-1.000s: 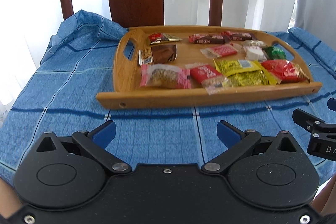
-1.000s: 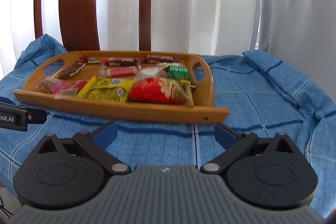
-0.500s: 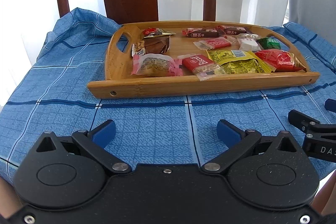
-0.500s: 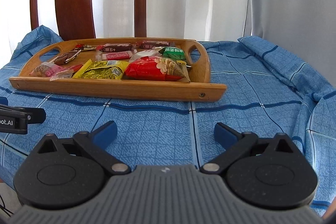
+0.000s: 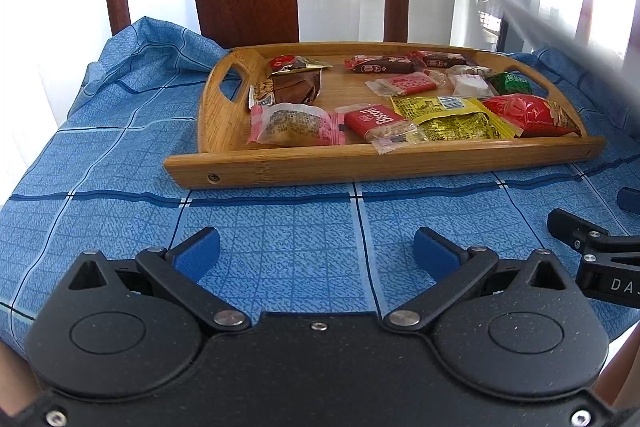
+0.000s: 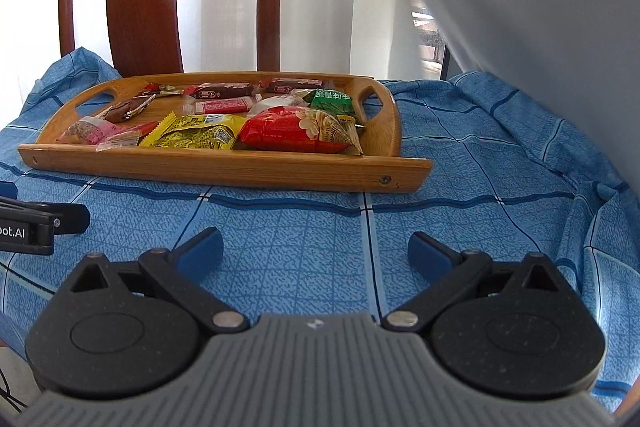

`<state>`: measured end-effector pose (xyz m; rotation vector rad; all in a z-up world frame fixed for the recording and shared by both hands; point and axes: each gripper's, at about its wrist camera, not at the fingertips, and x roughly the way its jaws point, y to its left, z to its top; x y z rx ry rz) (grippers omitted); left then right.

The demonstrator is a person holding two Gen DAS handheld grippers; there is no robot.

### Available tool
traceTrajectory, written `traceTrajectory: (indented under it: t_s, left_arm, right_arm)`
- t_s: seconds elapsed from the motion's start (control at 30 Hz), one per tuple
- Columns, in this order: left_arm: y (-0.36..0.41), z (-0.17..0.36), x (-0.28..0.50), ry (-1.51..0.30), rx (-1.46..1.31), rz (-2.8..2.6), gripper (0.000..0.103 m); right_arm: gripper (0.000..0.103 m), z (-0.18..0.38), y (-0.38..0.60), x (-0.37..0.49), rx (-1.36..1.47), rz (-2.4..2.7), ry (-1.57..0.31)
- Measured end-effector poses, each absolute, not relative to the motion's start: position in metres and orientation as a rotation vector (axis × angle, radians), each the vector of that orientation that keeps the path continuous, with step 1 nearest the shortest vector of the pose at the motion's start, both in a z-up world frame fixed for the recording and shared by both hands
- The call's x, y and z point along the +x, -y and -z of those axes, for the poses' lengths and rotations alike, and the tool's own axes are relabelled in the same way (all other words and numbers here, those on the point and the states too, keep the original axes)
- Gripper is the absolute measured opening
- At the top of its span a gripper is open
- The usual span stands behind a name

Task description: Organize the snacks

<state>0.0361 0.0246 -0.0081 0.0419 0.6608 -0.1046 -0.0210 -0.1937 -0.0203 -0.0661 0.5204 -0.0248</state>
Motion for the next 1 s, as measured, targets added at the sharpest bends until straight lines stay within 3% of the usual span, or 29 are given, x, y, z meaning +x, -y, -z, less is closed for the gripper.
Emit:
traceTrajectory:
  t_s: [1.0]
  left_arm:
    - [-0.0238,0.0086,0.0373,-0.665,0.043,0.108,0.103]
  right_arm:
    - [0.103,0.0197,0.1926,-0.0211,-0.070,0.012,-0.519]
